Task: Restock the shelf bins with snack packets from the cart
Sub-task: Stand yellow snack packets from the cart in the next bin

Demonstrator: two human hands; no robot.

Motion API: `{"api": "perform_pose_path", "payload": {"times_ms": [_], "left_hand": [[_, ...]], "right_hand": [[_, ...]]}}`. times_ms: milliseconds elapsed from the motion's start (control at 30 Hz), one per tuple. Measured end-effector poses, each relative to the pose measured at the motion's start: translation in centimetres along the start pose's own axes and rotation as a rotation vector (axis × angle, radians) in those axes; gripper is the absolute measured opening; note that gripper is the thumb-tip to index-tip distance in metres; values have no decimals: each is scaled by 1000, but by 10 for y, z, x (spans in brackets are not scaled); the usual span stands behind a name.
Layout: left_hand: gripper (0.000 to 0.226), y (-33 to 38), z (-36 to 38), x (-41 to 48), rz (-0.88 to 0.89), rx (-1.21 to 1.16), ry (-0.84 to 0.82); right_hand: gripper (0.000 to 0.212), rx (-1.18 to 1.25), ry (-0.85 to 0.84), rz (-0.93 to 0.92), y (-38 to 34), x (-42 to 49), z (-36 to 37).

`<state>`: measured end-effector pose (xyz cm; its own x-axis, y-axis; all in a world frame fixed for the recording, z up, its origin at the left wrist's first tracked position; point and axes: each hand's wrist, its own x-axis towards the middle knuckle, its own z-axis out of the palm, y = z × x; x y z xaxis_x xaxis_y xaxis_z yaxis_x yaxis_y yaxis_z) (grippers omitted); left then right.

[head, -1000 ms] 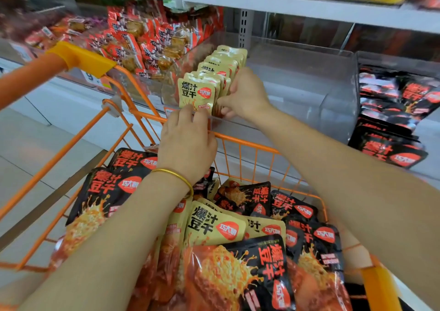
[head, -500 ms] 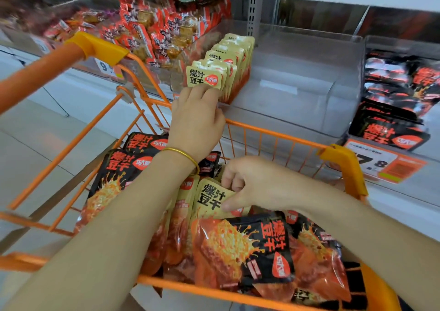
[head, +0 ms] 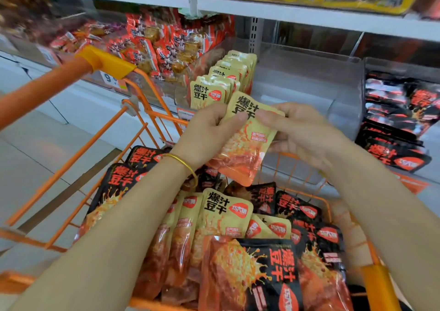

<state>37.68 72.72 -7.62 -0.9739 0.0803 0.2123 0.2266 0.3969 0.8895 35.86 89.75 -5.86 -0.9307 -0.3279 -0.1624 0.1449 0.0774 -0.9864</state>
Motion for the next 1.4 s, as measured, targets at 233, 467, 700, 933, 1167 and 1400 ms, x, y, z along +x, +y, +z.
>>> {"api": "perform_pose_path", "payload": {"times_ms": [233,467,700,933,1167,1400], "left_hand": [[21,-3,-13,5,86,277,384],[44,-24,-15,1,-150,995,142],[41,-25,-14,3,-172,1038,99],[38,-26,-15,4,-176,1042,108],[38,-24,-12,3,-157,1057,158],[29,-15,-4,1,34,1000,257]], "right_hand": [[5,12,92,-130,-23,43,5],[16,-263,234,-272,-18,108,26],[33,-915,287,-280,12,143,58],[39,-840,227,-149,24,162,62],[24,-683,137,-90,16,139,46],[14,-634,117,-299,-14,25,34]]}}
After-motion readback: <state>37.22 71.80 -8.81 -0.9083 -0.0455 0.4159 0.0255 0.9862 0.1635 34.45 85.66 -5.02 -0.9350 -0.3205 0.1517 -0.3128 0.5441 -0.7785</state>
